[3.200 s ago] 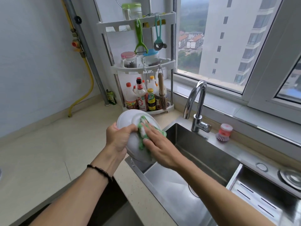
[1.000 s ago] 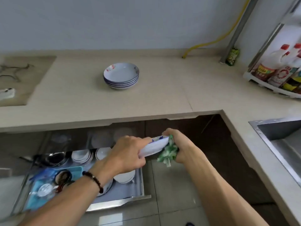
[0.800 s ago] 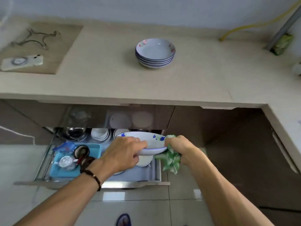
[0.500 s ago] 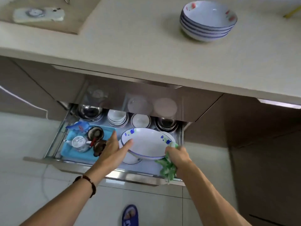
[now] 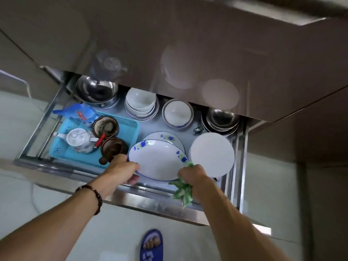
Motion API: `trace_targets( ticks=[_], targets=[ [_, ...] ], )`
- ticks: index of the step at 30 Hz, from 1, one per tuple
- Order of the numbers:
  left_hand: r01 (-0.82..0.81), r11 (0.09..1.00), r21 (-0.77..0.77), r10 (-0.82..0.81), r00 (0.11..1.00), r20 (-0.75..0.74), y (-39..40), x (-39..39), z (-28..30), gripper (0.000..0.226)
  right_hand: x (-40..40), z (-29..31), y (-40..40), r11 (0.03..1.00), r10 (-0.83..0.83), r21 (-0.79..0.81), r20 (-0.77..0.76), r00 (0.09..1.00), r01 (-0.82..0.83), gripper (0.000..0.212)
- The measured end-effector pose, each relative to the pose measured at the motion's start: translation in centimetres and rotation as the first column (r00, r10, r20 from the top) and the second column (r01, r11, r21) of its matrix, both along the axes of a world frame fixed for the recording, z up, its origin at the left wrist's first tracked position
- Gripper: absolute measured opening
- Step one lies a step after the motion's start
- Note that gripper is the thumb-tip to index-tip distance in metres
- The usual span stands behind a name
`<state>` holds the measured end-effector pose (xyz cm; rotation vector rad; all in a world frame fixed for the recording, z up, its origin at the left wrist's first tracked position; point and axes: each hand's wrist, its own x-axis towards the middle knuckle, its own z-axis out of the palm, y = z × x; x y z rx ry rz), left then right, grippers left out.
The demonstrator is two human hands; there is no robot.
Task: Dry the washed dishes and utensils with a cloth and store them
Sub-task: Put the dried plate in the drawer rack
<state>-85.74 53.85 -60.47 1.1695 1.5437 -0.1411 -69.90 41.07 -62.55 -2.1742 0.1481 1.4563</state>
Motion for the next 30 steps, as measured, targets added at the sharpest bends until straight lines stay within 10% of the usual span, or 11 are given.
trace_targets(
  ticks=[8, 26, 30],
  targets=[
    [0.037, 0.998, -0.056, -0.036, 0.999, 0.018, 1.0, 0.7, -5.6, 0.015, -0.7, -6.2, 1.4, 0.991, -0.098, -0.084, 0.029, 0.995, 0.1, 0.013],
    [-0.005, 0.999, -0.04, 0.006, 1.0, 0.014, 1.5, 2.2, -9.7, 0.042, -0.9, -8.5, 2.5, 0.987, -0.128, -0.088, 0.083, 0.988, 0.135, 0.031],
    [0.031, 0.999, -0.023, -0.032, 0.998, -0.046, 1.1, 2.6, -10.0, 0.02, -1.0, -8.6, 2.2, 0.99, -0.103, -0.08, 0.122, 0.987, 0.113, 0.029]
  ],
)
